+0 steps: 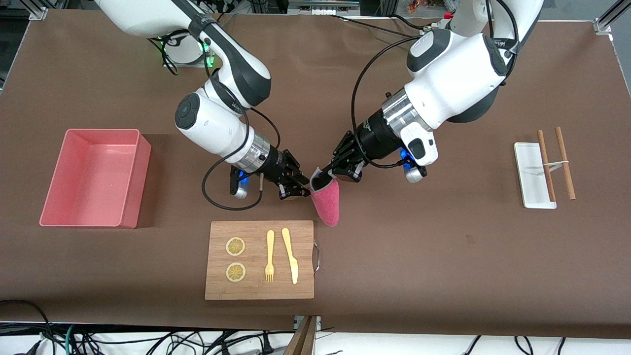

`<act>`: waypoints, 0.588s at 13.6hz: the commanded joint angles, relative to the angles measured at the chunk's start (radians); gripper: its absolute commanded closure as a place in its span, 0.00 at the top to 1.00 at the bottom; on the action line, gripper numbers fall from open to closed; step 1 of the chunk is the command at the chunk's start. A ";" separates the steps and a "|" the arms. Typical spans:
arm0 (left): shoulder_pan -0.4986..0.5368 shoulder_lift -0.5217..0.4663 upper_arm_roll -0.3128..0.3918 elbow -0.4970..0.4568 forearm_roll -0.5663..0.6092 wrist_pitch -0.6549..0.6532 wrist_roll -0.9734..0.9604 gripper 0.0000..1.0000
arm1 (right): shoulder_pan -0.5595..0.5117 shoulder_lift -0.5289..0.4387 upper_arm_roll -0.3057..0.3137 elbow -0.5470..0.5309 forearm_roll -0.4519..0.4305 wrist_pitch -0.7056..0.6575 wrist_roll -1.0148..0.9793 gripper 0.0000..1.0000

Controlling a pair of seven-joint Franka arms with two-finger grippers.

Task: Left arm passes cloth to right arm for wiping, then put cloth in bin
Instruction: 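Grasp the cloth with the right gripper while the left gripper holds it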

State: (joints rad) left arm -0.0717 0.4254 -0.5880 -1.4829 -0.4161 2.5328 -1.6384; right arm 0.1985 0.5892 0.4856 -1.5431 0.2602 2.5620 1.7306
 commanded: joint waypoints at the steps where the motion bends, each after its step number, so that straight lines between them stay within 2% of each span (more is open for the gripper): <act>1: -0.002 -0.007 0.005 0.010 -0.007 -0.002 -0.006 0.00 | -0.005 0.014 0.011 0.014 0.008 0.017 -0.013 0.00; 8: -0.002 -0.007 0.005 0.010 -0.007 -0.002 -0.006 0.00 | -0.007 0.014 0.011 0.027 0.010 0.017 -0.013 0.00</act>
State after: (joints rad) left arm -0.0715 0.4254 -0.5878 -1.4829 -0.4161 2.5328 -1.6384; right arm 0.1974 0.5896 0.4856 -1.5348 0.2602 2.5718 1.7304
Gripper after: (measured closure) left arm 0.982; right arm 0.987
